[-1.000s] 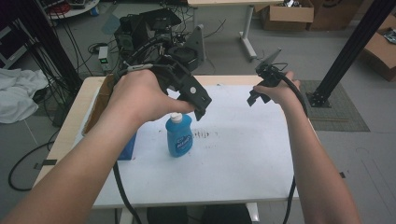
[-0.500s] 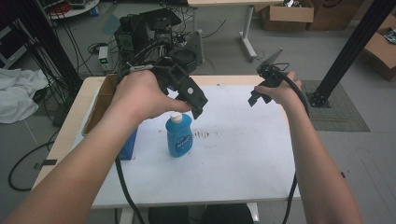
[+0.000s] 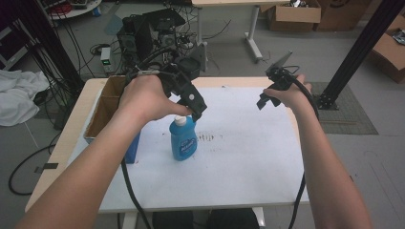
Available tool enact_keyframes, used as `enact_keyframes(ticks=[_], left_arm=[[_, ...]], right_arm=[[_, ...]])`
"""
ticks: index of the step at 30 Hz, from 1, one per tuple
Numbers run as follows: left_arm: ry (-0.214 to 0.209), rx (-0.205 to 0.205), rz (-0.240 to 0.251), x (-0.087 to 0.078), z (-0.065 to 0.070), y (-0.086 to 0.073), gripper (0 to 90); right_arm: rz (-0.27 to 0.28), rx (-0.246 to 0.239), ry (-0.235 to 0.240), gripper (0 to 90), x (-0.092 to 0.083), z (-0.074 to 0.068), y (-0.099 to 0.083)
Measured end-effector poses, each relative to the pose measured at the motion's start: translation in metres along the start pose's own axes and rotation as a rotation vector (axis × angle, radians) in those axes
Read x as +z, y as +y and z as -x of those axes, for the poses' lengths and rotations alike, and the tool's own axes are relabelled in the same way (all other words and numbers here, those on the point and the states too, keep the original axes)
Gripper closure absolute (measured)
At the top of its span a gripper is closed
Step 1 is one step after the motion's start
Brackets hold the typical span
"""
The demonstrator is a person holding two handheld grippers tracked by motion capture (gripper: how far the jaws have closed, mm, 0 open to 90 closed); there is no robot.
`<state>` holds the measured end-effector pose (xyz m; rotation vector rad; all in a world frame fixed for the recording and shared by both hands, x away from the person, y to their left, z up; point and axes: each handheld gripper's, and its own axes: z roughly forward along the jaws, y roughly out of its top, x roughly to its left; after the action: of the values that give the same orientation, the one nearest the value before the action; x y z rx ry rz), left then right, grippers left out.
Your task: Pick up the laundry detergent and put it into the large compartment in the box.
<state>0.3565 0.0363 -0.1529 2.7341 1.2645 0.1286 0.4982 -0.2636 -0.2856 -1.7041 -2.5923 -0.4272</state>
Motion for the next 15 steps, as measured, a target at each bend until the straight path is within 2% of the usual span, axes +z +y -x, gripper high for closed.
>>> enact_keyframes(ticks=[9, 11, 15], left_arm=[[0.0, 0.031, -0.012, 0.021, -0.01, 0.005, 1.0], [0.008, 0.051, -0.019, 0.029, -0.013, 0.007, 1.2], [0.005, 0.05, -0.027, 0.04, -0.018, 0.009, 1.1]], right_arm=[[0.001, -0.001, -0.004, 22.8, 0.0, 0.001, 0.0], [0.001, 0.0, -0.006, 22.8, 0.001, 0.002, -0.001], [0.0, -0.005, -0.007, 22.9, 0.002, 0.002, -0.001]])
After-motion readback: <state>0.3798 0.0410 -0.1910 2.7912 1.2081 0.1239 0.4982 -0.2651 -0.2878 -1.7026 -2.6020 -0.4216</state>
